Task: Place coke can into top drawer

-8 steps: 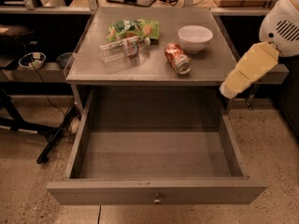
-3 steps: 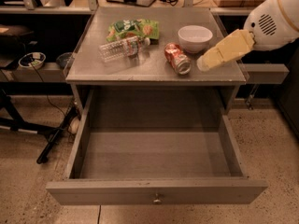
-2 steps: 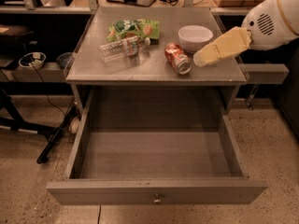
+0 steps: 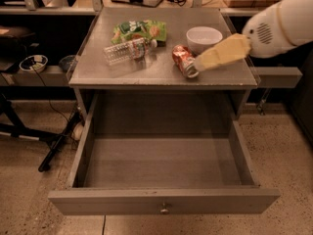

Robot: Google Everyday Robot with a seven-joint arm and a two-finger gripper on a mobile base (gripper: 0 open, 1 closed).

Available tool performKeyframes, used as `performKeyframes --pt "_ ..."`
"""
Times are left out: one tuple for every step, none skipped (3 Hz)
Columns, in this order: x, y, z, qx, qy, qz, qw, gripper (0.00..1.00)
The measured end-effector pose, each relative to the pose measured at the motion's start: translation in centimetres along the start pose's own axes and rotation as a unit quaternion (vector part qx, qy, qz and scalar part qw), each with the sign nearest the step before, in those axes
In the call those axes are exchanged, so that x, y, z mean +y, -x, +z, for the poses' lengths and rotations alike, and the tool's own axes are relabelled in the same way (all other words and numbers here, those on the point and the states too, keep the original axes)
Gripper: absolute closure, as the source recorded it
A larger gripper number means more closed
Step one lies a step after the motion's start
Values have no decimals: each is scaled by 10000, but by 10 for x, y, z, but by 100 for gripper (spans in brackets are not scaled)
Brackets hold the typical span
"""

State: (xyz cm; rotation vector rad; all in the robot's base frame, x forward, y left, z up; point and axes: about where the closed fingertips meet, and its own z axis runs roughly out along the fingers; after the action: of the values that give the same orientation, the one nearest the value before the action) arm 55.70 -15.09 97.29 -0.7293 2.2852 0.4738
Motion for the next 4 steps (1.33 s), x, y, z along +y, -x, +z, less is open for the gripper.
performKeyframes --pt "-2 13 23 -199 -54 -43 9998 0" --pt "-4 24 46 -380 -454 -69 9982 0" --pt "-16 34 66 -575 -1122 -53 9920 0" --pt "-26 35 65 -634 -1373 45 9885 0"
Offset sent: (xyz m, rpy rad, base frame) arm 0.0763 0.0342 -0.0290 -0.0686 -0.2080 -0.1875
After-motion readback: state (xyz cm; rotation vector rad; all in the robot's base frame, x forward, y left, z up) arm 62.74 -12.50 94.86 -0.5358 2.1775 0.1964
